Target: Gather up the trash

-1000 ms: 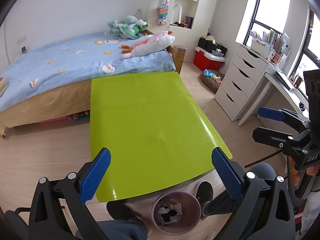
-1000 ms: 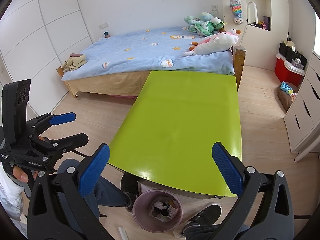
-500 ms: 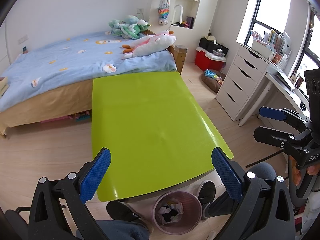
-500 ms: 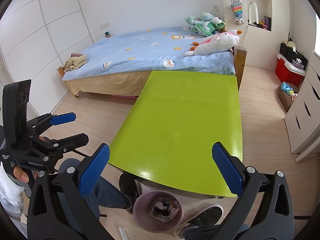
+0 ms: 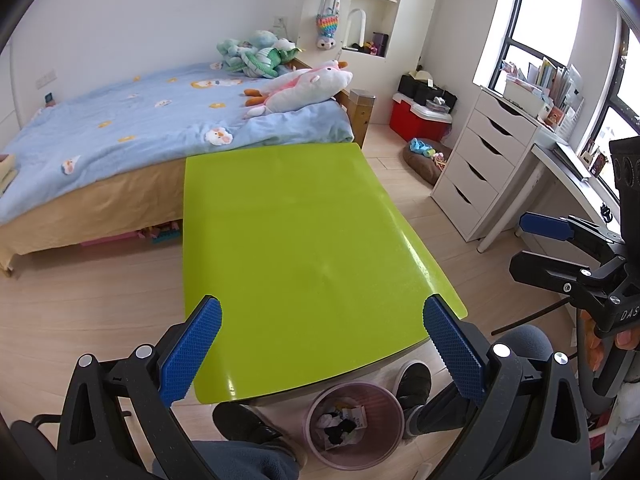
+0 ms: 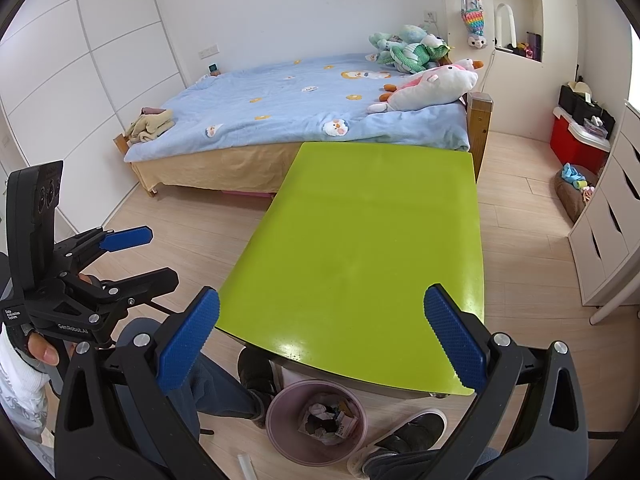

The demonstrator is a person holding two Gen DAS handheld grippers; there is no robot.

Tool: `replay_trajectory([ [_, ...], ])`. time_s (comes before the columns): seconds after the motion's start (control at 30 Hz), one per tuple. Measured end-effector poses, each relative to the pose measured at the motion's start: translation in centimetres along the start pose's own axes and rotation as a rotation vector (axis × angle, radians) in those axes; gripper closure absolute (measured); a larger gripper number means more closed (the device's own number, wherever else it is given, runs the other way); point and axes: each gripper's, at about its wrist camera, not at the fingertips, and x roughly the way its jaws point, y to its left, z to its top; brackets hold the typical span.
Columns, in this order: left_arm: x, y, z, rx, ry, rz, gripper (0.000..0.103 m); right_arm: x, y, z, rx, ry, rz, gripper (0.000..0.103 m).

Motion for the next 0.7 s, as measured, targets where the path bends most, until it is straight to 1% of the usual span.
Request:
replay_trajectory([
  [0.37, 0.03, 0.52, 0.05, -0.002, -0.001, 0.003, 0.006, 0.01, 0.01, -0.03, 0.002, -0.001, 0.000, 0.003],
  [0.6, 0.10, 0.56, 0.03, 0.021, -0.001, 0.018, 0.006, -0.04, 0.26, 0.31, 0.002, 0.000, 0.005, 0.003],
  [0.67, 0.14, 0.69, -0.02, 0.030, -0.001, 0.033, 0.006, -0.03, 0.52, 0.66, -0.001, 0.000, 0.006, 0.003],
  [0.7, 0.16, 0.28, -0.01, 0.034, -0.001, 0.035, 0.006, -0.07, 0.50, 0.70, 0.001, 0.000, 0.006, 0.003],
])
